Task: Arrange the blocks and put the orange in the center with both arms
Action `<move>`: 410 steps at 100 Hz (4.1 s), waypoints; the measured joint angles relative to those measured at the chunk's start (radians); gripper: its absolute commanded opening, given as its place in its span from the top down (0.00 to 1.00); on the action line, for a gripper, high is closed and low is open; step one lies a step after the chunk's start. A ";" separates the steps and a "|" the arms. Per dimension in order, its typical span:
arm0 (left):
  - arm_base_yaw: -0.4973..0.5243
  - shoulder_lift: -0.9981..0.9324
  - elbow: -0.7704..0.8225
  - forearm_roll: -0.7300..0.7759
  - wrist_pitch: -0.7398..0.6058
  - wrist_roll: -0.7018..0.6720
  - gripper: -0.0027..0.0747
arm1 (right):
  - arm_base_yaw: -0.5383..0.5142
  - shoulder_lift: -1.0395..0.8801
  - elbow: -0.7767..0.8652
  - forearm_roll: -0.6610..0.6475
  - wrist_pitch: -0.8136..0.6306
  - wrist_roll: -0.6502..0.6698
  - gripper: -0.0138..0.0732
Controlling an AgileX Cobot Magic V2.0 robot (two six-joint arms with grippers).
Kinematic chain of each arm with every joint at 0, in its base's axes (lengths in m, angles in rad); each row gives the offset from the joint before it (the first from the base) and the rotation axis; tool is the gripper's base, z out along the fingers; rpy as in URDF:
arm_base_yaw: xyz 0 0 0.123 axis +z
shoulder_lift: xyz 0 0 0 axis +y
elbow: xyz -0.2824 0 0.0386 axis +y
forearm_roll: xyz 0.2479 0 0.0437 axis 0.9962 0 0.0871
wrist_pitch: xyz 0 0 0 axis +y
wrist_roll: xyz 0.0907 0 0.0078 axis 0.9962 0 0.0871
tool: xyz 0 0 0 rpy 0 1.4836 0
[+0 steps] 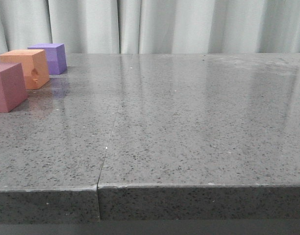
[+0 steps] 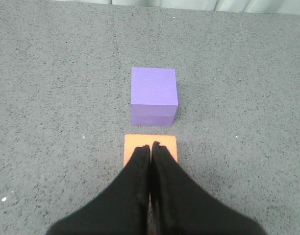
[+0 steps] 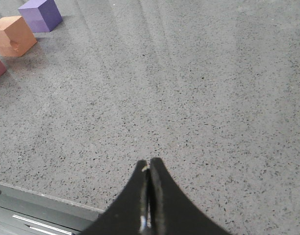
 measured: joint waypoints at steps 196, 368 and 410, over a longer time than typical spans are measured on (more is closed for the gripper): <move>0.000 -0.882 0.818 -0.026 -0.180 0.057 0.99 | 0.000 0.000 0.000 0.000 0.000 -0.001 0.92; 0.288 -1.376 1.380 -0.236 -0.657 0.376 0.99 | 0.000 0.000 0.000 0.000 0.000 0.000 0.92; 0.288 -1.376 1.380 -0.236 -0.657 0.376 0.99 | 0.000 -0.002 0.000 0.000 0.000 0.000 0.92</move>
